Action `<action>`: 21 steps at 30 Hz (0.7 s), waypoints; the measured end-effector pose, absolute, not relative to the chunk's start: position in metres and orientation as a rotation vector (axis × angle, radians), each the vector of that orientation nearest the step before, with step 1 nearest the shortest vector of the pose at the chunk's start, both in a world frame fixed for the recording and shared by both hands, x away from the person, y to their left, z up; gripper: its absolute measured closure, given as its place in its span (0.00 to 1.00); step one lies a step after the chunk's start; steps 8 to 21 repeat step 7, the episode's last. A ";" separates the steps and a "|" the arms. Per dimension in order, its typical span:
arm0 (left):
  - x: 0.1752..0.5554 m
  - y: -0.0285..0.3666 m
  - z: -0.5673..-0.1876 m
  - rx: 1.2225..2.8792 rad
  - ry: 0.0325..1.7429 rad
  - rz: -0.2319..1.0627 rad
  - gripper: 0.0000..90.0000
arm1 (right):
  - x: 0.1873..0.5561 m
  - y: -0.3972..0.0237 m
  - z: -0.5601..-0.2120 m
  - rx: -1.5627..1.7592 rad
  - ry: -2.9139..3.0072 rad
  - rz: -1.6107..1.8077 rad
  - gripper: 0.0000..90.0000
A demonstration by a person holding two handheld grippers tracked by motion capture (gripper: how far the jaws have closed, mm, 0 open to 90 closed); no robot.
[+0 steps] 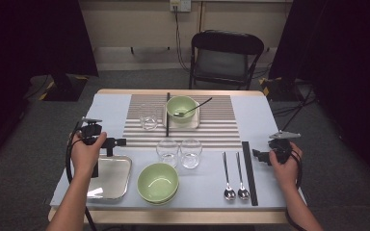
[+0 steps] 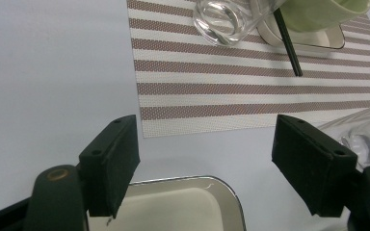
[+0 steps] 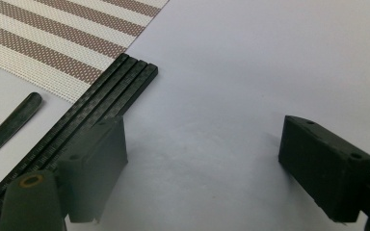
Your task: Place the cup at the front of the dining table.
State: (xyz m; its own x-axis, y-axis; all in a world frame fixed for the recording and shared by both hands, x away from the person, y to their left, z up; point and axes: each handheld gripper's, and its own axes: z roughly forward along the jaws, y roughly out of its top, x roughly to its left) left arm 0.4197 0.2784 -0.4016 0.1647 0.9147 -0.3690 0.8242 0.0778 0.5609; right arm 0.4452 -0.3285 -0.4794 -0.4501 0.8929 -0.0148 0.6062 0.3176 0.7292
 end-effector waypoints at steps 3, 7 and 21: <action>0.419 0.279 -0.403 1.747 1.667 0.167 0.28 | 0.445 -0.329 -0.479 1.327 2.172 0.929 0.18; 0.418 0.279 -0.403 1.747 1.665 0.162 0.28 | 0.445 -0.329 -0.479 1.328 2.173 0.929 0.18; 0.418 0.279 -0.403 1.747 1.665 0.162 0.28 | 0.445 -0.329 -0.479 1.328 2.173 0.929 0.18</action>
